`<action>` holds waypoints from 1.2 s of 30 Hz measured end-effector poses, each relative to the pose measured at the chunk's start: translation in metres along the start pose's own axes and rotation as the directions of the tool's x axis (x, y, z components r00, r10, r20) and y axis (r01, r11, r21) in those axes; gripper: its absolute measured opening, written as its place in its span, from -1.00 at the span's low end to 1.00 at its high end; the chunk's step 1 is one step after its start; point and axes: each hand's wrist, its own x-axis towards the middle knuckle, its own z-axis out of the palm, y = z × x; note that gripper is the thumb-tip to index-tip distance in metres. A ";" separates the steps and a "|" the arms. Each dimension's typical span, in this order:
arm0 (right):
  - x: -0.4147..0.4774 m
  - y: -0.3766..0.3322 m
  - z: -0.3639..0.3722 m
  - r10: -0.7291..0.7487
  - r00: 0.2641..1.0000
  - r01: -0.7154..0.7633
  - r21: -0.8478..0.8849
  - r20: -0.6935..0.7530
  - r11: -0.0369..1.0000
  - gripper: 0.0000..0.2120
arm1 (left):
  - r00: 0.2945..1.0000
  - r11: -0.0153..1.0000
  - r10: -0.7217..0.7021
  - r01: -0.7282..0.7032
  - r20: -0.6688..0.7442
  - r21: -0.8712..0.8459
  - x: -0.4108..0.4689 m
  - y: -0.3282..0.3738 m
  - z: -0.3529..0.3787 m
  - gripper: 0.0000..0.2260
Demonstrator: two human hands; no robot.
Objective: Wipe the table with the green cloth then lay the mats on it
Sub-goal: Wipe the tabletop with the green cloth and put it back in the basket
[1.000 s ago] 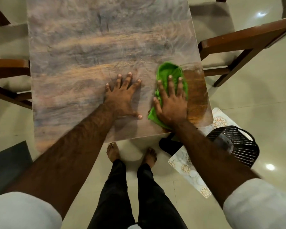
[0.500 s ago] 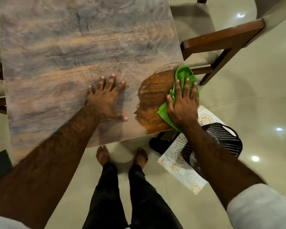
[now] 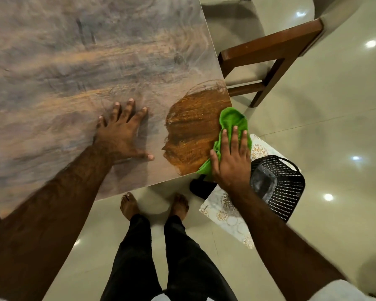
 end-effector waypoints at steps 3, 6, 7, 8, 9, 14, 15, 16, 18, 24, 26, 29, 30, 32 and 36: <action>0.034 0.002 -0.008 0.055 0.998 -0.054 0.052 -0.023 0.997 -0.26 | 1.000 1.000 -0.003 0.003 0.002 0.006 0.000 0.001 -0.001 0.41; 0.072 -0.012 -0.013 0.034 0.998 -0.031 0.067 -0.044 0.997 -0.27 | 1.000 1.000 -0.002 0.002 0.000 0.015 -0.001 0.003 -0.001 0.40; 0.084 -0.020 -0.014 0.026 0.998 -0.023 0.056 -0.050 0.998 -0.26 | 1.000 1.000 -0.003 0.003 0.000 0.017 -0.001 0.003 -0.001 0.40; 0.095 -0.030 -0.013 0.025 0.998 -0.023 0.045 -0.054 0.999 -0.26 | 1.000 1.000 -0.004 0.004 0.001 0.021 -0.001 0.003 -0.001 0.40; 0.104 -0.041 -0.012 0.025 0.998 -0.023 0.039 -0.058 0.999 -0.25 | 1.000 1.000 -0.005 0.005 0.002 0.024 -0.001 0.002 -0.001 0.40; 0.106 -0.102 -0.006 -0.120 0.992 0.122 0.046 -0.039 0.991 -0.25 | 1.000 1.000 -0.002 0.002 -0.002 0.023 0.000 0.000 -0.001 0.41; 0.098 -0.113 -0.003 -0.167 0.986 0.168 0.051 -0.028 0.984 -0.25 | 1.000 1.000 -0.008 0.008 -0.005 0.024 -0.001 0.001 -0.001 0.41; 0.087 -0.123 0.000 -0.213 0.977 0.214 0.055 -0.018 0.975 -0.25 | 1.000 1.000 -0.015 0.015 -0.010 0.026 -0.001 0.001 -0.002 0.41; 0.056 -0.137 0.008 -0.306 0.952 0.305 0.063 0.001 0.950 -0.26 | 1.000 0.999 -0.019 0.020 -0.025 0.036 -0.002 0.003 -0.003 0.39; -0.016 -0.107 0.022 -0.304 0.951 0.303 0.023 0.053 0.953 -0.29 | 0.999 0.996 0.033 -0.032 -0.015 0.083 -0.007 -0.004 -0.011 0.37; -0.008 -0.088 0.017 -0.204 0.977 0.204 0.000 0.063 0.979 -0.28 | 0.998 0.993 0.049 -0.052 0.028 0.110 -0.007 -0.014 -0.018 0.35; 0.026 -0.075 0.003 -0.075 0.996 0.075 0.005 0.043 0.997 -0.28 | 0.999 0.994 -0.017 0.013 0.032 0.104 -0.020 -0.045 -0.024 0.36; 0.040 -0.076 -0.001 -0.054 0.998 0.053 0.018 0.027 0.998 -0.29 | 0.998 0.995 -0.046 0.043 0.029 0.090 -0.027 -0.058 -0.024 0.35; 0.068 -0.089 -0.007 -0.017 1.000 0.017 0.032 -0.003 0.999 -0.30 | 0.996 0.994 -0.088 0.085 0.035 0.065 -0.042 -0.086 -0.025 0.34; 0.089 -0.146 -0.001 -0.008 1.000 0.008 0.015 -0.015 1.000 -0.29 | 0.987 0.988 -0.148 0.145 0.058 0.043 -0.065 -0.129 -0.022 0.35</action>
